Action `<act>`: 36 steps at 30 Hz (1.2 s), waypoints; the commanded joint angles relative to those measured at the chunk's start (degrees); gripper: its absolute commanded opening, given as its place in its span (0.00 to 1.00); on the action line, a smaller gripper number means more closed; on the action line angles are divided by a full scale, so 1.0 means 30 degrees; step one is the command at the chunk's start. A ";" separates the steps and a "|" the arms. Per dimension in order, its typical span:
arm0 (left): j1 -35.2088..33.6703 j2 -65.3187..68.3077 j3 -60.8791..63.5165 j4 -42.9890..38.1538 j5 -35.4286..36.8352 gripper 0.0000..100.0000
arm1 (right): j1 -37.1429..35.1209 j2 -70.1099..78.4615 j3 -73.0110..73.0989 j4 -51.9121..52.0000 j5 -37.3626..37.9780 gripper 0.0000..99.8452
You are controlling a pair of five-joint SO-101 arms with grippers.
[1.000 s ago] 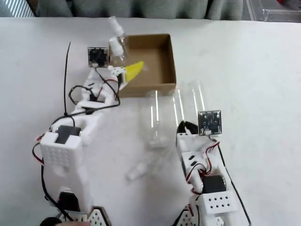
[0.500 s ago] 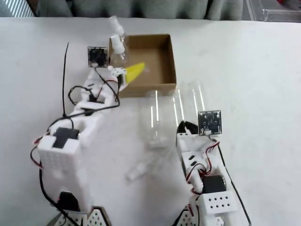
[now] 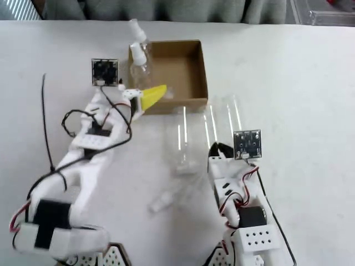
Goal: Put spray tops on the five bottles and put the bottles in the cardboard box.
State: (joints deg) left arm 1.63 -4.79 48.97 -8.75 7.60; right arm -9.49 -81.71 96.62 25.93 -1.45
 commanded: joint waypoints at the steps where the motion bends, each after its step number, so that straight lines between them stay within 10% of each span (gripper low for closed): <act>1: -0.0044 -0.5817 0.2227 0.2872 -0.0147 0.46 | 0.0220 -0.0044 0.0176 0.0190 0.0176 0.01; 21: -0.2330 -1.8799 0.4425 2.2271 0.0059 0.46 | 0.0249 -0.0103 0.0176 0.0864 0.0205 0.01; 25: -0.2740 -1.8799 0.4513 2.3297 0.0059 0.39 | 0.0249 -0.0073 0.0176 0.0864 0.0205 0.01; 31: -0.2799 -1.8886 0.6154 2.0864 0.0029 0.02 | 0.0249 -0.0073 0.0176 0.0864 0.0205 0.01; 36: -0.2828 -1.8886 0.8791 1.8784 0.0029 0.09 | 0.0513 -0.0190 0.0176 0.0864 0.0205 0.01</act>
State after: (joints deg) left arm -6.20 -60.26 71.47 52.79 7.60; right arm -9.41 -81.71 96.62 28.40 -1.45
